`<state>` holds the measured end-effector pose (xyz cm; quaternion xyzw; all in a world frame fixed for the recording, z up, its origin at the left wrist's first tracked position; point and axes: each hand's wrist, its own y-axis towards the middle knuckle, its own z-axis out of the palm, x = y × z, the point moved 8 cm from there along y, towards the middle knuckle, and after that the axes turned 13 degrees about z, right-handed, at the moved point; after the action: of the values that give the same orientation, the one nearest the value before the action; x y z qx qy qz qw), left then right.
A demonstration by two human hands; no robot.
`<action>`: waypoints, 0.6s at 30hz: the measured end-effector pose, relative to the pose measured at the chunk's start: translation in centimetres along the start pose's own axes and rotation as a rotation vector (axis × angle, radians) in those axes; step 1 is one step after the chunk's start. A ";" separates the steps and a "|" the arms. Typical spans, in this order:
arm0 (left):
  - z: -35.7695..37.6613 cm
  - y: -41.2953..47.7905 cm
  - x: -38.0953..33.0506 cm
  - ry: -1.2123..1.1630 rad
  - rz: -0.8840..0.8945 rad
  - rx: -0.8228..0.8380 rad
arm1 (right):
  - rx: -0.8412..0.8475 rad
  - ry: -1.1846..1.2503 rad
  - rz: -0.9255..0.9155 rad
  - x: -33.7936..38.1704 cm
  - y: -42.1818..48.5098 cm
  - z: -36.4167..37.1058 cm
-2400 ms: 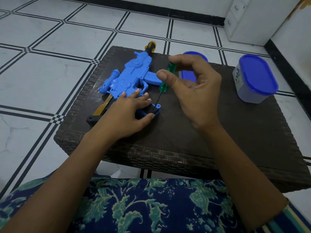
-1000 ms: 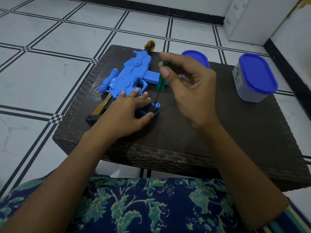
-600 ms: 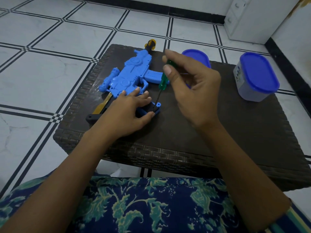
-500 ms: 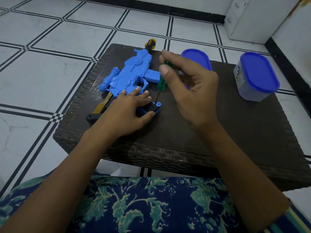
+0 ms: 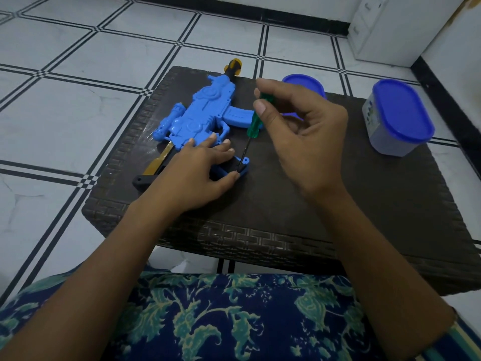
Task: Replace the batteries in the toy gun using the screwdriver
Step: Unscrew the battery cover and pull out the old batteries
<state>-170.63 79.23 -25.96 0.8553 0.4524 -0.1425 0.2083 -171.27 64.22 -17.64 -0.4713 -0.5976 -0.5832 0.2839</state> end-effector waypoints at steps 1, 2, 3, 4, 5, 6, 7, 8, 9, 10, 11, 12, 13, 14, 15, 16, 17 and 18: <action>0.0 0.0 0.0 -0.001 -0.001 0.001 | -0.006 0.006 0.002 0.0 0.0 -0.1; 0.0 0.0 0.0 -0.003 -0.003 0.002 | -0.012 0.012 0.004 -0.1 0.1 -0.2; 0.0 0.0 0.0 -0.004 -0.004 0.002 | -0.018 0.020 0.007 0.0 0.1 -0.3; 0.0 0.0 0.0 -0.004 -0.004 0.003 | -0.023 0.029 0.011 0.0 0.1 -0.4; 0.0 -0.1 0.0 -0.004 -0.005 0.003 | -0.027 0.042 0.019 -0.1 0.1 -0.5; 0.0 -0.1 0.0 -0.006 -0.007 0.004 | -0.033 0.056 0.029 -0.1 0.1 -0.6; 0.0 -0.1 0.0 -0.008 -0.008 0.004 | -0.038 0.067 0.038 -0.1 0.2 -0.7; 0.0 -0.1 -0.1 -0.011 -0.008 0.005 | -0.044 0.071 0.037 0.0 0.2 -0.9; 0.0 -0.1 -0.1 -0.012 -0.008 0.006 | -0.051 0.066 0.025 0.2 0.2 -1.0; -0.1 -0.1 -0.1 -0.011 -0.008 0.007 | -0.057 0.054 0.008 0.4 0.2 -1.1; 0.0 -0.1 -0.1 -0.010 -0.009 0.011 | -0.060 0.044 -0.008 0.7 0.2 -1.1; 0.0 -0.1 0.0 -0.009 -0.010 0.013 | -0.061 0.039 -0.017 0.8 0.2 -1.2; 0.0 -0.1 0.0 -0.008 -0.010 0.014 | -0.059 0.039 -0.019 0.8 0.2 -1.2; 0.0 -0.1 0.0 -0.005 -0.008 0.015 | -0.056 0.046 -0.011 0.7 0.2 -1.2; -0.1 -0.1 0.0 -0.002 -0.006 0.016 | -0.050 0.061 0.008 0.4 0.2 -1.1; 0.0 0.0 0.0 0.000 -0.005 0.017 | -0.044 0.074 0.027 0.2 0.3 -1.1; 0.0 0.0 0.0 0.001 -0.003 0.017 | -0.044 0.076 0.036 0.0 0.2 -1.0; 0.0 0.0 0.0 0.002 -0.002 0.018 | -0.046 0.068 0.034 -0.1 0.2 -0.9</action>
<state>-170.65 79.23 -25.92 0.8569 0.4521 -0.1462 0.1999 -171.21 63.32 -17.54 -0.4676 -0.5658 -0.6077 0.3031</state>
